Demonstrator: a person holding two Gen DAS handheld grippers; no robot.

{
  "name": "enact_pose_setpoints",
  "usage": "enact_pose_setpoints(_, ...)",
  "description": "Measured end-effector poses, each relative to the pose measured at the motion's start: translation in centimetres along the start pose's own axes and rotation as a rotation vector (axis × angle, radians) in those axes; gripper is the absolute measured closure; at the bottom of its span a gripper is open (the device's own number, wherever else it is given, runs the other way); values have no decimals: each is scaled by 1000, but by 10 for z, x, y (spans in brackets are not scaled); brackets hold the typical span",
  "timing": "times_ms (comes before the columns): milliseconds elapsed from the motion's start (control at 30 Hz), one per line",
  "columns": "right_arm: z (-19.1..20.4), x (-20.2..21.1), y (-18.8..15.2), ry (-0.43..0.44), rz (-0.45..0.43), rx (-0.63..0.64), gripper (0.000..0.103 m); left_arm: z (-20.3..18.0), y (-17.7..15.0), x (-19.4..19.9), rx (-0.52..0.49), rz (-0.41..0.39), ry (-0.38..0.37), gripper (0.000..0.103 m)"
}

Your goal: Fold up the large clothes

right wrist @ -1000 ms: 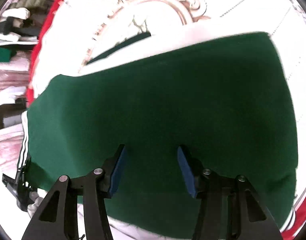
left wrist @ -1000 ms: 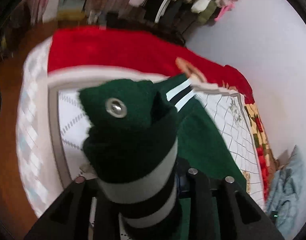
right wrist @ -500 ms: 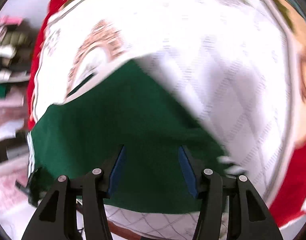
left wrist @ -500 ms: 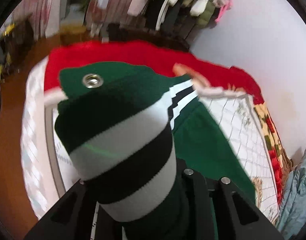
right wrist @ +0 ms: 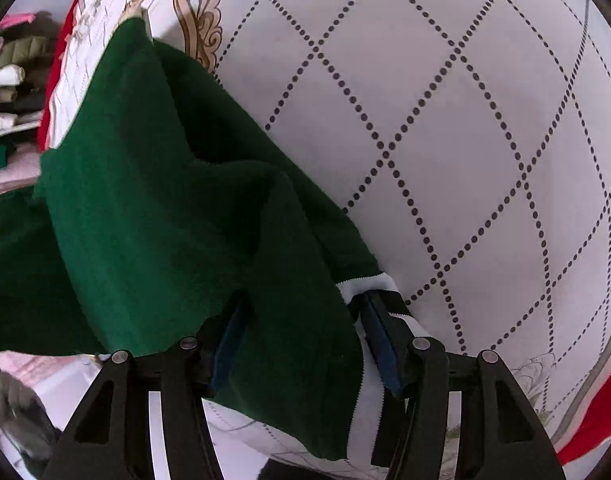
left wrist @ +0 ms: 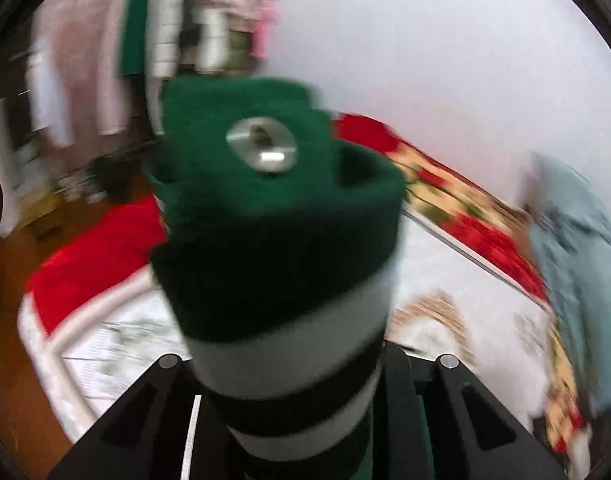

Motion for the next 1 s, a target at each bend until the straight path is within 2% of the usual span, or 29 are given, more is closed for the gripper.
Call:
enact_pose_setpoints(67,-10,1,-1,59,9,-29,45,-41,-16,-10,-28,56,-93,87)
enact_pose_setpoints(167,-28,5,0,98,20,-40,47,-115,-66,-32,-87,192,-237,87)
enact_pose_setpoints(267,-31,5,-4,107,19,-23,47,-153,-116,-52,-138,313,-293,87)
enact_pose_setpoints(367,-37,3,-7,128,25,-26,47,-172,-171,-72,-184,436,-292,87)
enact_pose_setpoints(400,-52,6,-10,145,34,-35,47,-172,-190,-81,-201,481,-272,87)
enact_pose_setpoints(467,-61,8,-10,162,51,-40,47,-167,-204,-90,-214,533,-229,87)
enact_pose_setpoints(633,-90,28,-18,173,76,-46,46,-171,-191,-74,-236,549,-182,83)
enact_pose_setpoints(667,-96,34,-19,176,72,-51,45,-169,-185,-75,-242,549,-175,72)
enact_pose_setpoints(700,-107,44,-13,180,65,-60,42,-169,-180,-70,-243,556,-188,52)
enact_pose_setpoints(767,-123,58,-17,187,49,-83,38,-172,-178,-61,-218,584,-218,30)
enact_pose_setpoints(900,-150,91,-25,209,8,-125,38,-172,-177,-38,-152,593,-233,26)
enact_pose_setpoints(1000,-155,116,-33,244,-37,-141,38,-163,-171,-23,-133,574,-178,20)
Point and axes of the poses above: each gripper's, at about its wrist camera, not at the fingertips, and x roughly against the way its jaws point, z to its left, y to its top, the point moved 4 cm from there along -x, roughly the way its jaws point, and after that the axes turned 11 degrees about -y, right-handed, at the moved point
